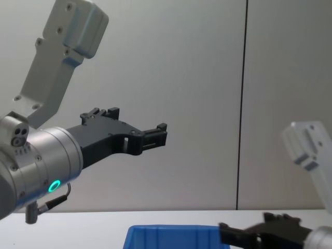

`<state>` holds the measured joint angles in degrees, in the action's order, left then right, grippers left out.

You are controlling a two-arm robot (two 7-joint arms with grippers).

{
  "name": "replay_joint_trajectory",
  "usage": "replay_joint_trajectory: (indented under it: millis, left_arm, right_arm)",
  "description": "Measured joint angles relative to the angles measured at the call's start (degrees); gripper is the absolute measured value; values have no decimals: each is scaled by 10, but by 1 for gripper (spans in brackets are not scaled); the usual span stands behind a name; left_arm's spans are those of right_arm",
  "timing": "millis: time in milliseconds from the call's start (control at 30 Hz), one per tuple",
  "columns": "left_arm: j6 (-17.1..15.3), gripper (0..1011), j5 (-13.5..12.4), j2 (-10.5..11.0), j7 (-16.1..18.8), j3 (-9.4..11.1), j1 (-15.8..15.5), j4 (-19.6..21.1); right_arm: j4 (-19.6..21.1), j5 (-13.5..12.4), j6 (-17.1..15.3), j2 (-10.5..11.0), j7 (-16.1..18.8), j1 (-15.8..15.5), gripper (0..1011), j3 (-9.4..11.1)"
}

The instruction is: Pick up the two dolls from the table and place them into the box.

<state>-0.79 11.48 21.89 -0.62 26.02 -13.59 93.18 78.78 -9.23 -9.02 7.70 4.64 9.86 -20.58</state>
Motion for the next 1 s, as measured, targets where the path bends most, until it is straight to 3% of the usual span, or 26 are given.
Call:
replay_joint_trajectory:
  millis: [233,400,667,1000]
  left_arm:
    - [0,1001,0,0,0,0,0,0]
    - [0,1001,0,0,0,0,0,0]
    - [0,1001,0,0,0,0,0,0]
    - [0,1001,0,0,0,0,0,0]
  right_arm:
    - [29,-17,-36,12,-65,-31,1004,7]
    - [29,-24,-47,15,-84,-40,1004,11]
    - [10,-28,-53,14,-97,-41,1004,14]
    - [-46,-25,-42,2,-93,-23,1004,14]
